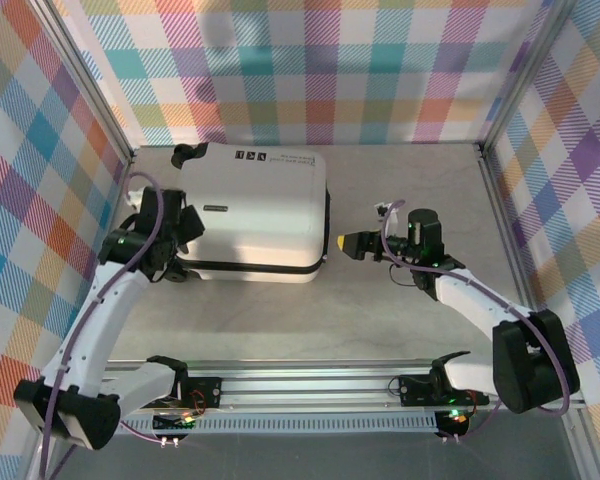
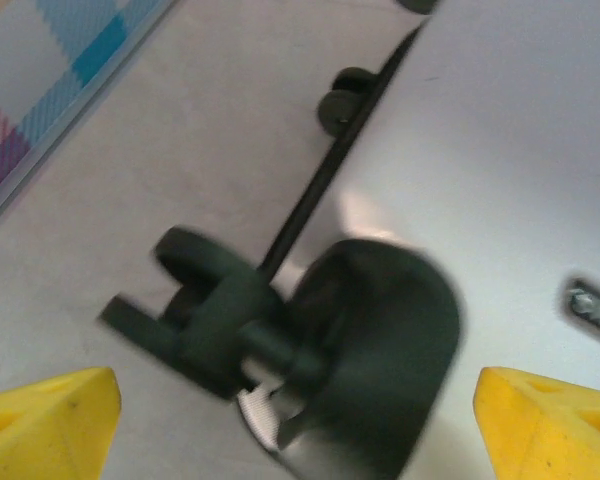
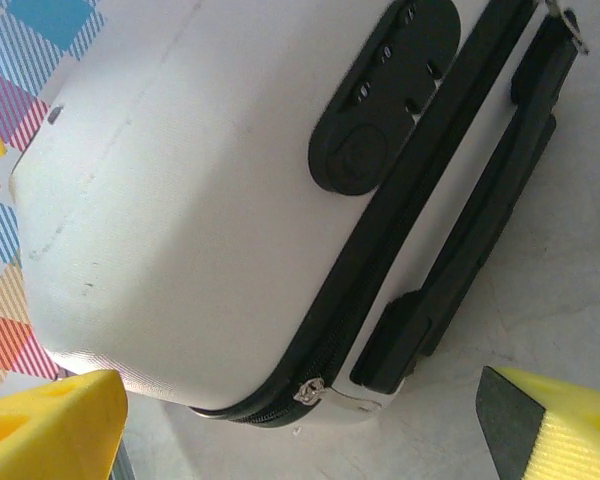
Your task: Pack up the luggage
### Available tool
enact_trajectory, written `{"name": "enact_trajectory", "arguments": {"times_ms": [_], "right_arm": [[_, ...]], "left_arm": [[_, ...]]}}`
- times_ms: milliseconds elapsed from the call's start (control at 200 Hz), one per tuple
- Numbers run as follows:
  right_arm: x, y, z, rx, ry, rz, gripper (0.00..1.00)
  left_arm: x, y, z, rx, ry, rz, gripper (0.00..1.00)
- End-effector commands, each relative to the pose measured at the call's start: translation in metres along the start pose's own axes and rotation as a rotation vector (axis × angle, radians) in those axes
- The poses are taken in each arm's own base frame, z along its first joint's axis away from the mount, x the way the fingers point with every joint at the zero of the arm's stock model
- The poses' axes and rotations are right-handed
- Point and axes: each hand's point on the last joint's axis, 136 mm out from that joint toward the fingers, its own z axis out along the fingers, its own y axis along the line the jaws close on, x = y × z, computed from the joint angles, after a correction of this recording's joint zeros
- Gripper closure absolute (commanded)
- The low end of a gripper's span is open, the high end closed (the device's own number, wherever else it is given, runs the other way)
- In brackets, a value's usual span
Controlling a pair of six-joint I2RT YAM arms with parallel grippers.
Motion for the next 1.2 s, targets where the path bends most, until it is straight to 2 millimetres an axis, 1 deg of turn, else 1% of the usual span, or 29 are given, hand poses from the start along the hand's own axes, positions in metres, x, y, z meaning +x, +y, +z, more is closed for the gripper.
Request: {"name": "enact_trajectory", "arguments": {"times_ms": [0,40,145,260,320,470,655,825,955,1115,1195], "right_arm": [[0.004,0.002,0.002,-0.040,0.005,0.012,0.09],[0.005,0.002,0.002,-0.046,0.006,0.014,0.09],[0.007,0.002,0.003,-0.053,0.010,0.018,0.09],[0.010,0.002,0.002,-0.055,0.015,0.017,0.09],[0.012,0.003,0.002,-0.058,0.018,0.014,0.09],[0.017,0.000,0.000,-0.052,0.019,0.016,0.09],[0.021,0.001,-0.001,-0.057,0.023,0.014,0.09],[0.020,0.002,-0.002,-0.059,0.018,0.006,0.09],[0.020,0.003,-0.003,-0.059,0.017,0.000,0.09],[0.022,0.002,-0.003,-0.059,0.016,-0.004,0.10],[0.025,0.001,-0.002,-0.060,0.013,-0.019,0.10]], "left_arm": [[-0.001,0.029,-0.013,-0.048,-0.034,-0.167,0.06],[0.001,0.034,-0.014,-0.050,-0.034,-0.212,0.05],[0.007,0.036,-0.010,-0.033,-0.018,-0.300,0.00],[0.012,0.026,0.004,0.023,0.043,-0.389,0.00],[0.013,0.020,0.012,0.052,0.073,-0.439,0.00],[0.004,0.020,0.021,0.072,0.068,-0.561,0.00],[-0.005,0.023,0.030,0.056,0.065,-0.620,0.00],[-0.007,0.027,0.048,0.041,0.104,-0.671,0.00],[-0.008,0.025,0.061,0.064,0.132,-0.692,0.00],[-0.008,0.019,0.076,0.083,0.177,-0.697,0.05],[-0.009,0.018,0.079,0.084,0.181,-0.691,0.10]]}}
